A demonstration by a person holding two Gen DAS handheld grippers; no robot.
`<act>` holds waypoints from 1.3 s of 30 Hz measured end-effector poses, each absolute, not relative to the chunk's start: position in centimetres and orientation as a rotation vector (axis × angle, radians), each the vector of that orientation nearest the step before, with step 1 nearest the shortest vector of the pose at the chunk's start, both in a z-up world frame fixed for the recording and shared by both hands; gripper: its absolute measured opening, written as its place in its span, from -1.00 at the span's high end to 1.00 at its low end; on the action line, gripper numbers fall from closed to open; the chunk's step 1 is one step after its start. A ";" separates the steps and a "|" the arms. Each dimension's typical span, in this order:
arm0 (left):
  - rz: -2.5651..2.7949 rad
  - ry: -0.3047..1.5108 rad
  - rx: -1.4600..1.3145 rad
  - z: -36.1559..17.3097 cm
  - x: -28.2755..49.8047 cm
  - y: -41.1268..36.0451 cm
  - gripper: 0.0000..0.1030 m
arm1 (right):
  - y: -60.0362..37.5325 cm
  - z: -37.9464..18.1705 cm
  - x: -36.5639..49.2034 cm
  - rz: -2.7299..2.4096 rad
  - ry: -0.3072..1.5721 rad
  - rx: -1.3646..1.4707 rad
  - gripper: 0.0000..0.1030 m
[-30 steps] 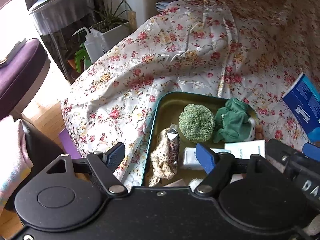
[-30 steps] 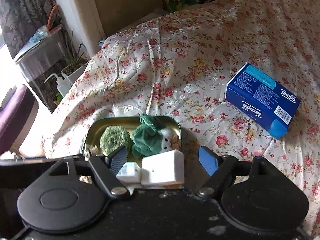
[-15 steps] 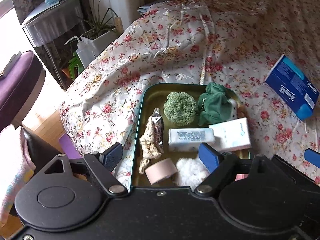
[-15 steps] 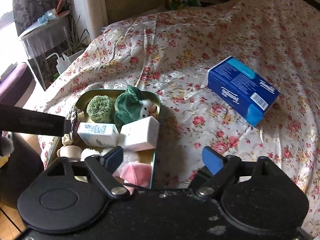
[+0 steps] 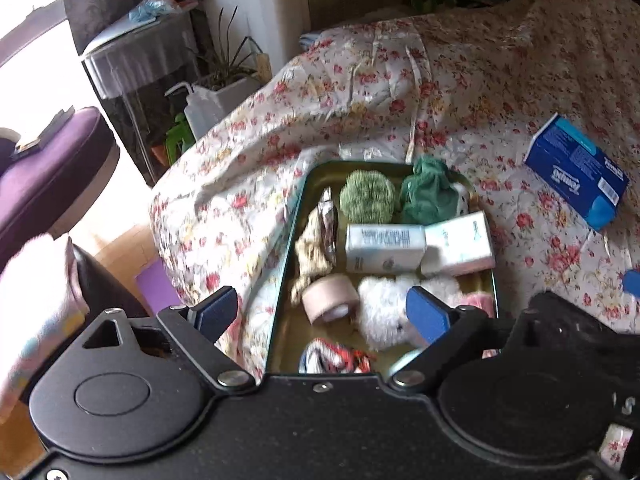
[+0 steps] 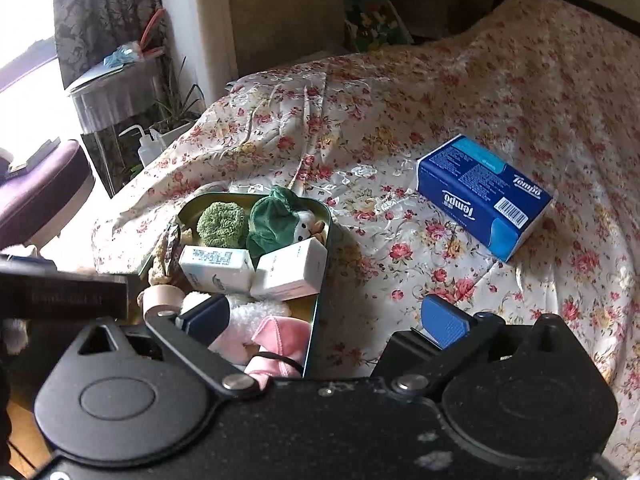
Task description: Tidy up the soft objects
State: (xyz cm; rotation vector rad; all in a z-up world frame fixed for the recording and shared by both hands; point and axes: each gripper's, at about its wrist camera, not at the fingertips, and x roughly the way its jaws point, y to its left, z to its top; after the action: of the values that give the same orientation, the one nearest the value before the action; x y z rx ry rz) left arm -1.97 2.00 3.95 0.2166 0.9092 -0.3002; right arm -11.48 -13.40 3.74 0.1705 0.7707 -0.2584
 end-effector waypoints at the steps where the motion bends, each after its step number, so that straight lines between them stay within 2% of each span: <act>1: -0.299 0.915 0.215 3.6 -2.3 2.1 -0.73 | -13.2 3.7 -11.6 -0.263 0.769 0.161 -1.00; 9: -0.281 0.957 0.230 1.3 -3.3 2.9 -0.73 | -13.3 3.0 -11.9 -0.290 0.767 0.157 -1.00; 39: -0.285 0.983 0.222 1.1 -3.6 3.2 -0.73 | -13.0 1.2 -11.0 -0.321 0.857 0.159 -1.00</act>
State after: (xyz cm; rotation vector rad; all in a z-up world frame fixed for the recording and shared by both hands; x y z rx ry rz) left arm -3.57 3.23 1.13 0.2223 0.9834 -0.2848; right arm -10.97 -13.04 1.19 0.1588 0.8572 -0.3213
